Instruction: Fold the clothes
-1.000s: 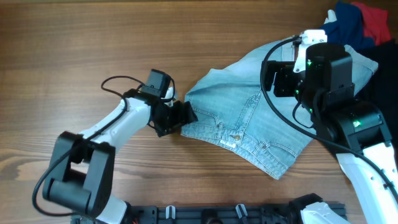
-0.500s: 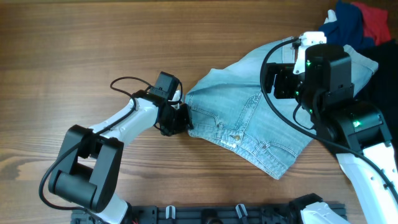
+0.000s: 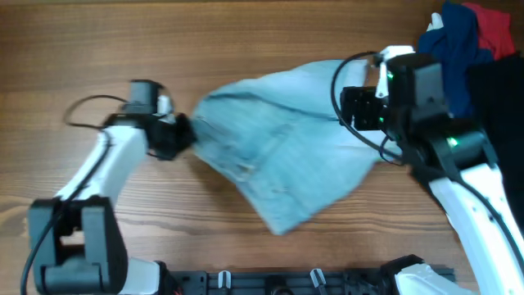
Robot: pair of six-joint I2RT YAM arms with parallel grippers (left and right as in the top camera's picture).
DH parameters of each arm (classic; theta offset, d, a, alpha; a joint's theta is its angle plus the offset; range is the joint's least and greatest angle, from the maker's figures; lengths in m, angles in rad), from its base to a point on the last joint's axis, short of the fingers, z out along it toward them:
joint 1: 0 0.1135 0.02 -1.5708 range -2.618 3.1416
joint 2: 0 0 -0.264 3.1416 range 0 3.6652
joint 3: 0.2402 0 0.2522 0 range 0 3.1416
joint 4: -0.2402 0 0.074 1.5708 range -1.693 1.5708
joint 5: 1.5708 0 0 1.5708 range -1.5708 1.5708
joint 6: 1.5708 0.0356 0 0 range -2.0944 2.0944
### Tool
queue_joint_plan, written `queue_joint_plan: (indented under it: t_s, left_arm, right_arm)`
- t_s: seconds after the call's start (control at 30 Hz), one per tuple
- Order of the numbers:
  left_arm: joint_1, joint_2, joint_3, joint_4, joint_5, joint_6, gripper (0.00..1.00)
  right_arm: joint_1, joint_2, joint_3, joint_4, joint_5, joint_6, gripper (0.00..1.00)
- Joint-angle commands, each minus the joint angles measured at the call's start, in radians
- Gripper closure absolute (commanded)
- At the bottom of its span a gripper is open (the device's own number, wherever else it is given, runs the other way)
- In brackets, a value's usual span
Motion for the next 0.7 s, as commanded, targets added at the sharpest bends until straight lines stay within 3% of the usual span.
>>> queue_joint_plan:
  t_s: [0.0,0.13,0.2,0.23,0.3,0.57,0.67]
  left_arm:
    - [0.130,-0.026,0.087,0.027,-0.050,0.092,0.96]
    - [0.187,-0.026,0.146,0.084,-0.050,0.108,0.96]
    - [0.201,-0.026,0.180,0.088,-0.050,0.108,0.89]
    - [0.203,-0.026,0.203,0.078,-0.050,0.108,0.66]
    - [0.200,-0.026,0.229,0.038,-0.038,0.108,0.02]
    - [0.140,-0.026,0.237,-0.313,-0.023,0.089,0.00]
    - [0.090,-0.026,0.223,-0.360,-0.023,0.089,0.00]
  right_arm:
    - [-0.005,0.083,0.009,-0.002,-0.047,0.009,0.03]
    - [-0.005,0.153,0.009,0.001,-0.047,0.010,0.01]
    - [-0.005,0.184,0.009,0.000,-0.047,0.009,0.00]
    - [-0.005,0.196,0.009,0.000,-0.050,0.008,0.00]
    - [-0.005,0.214,0.009,0.010,-0.095,-0.046,0.00]
    - [-0.005,0.236,0.009,0.118,-0.149,-0.340,0.00]
    - [-0.005,0.285,0.009,0.156,-0.146,-0.434,0.00]
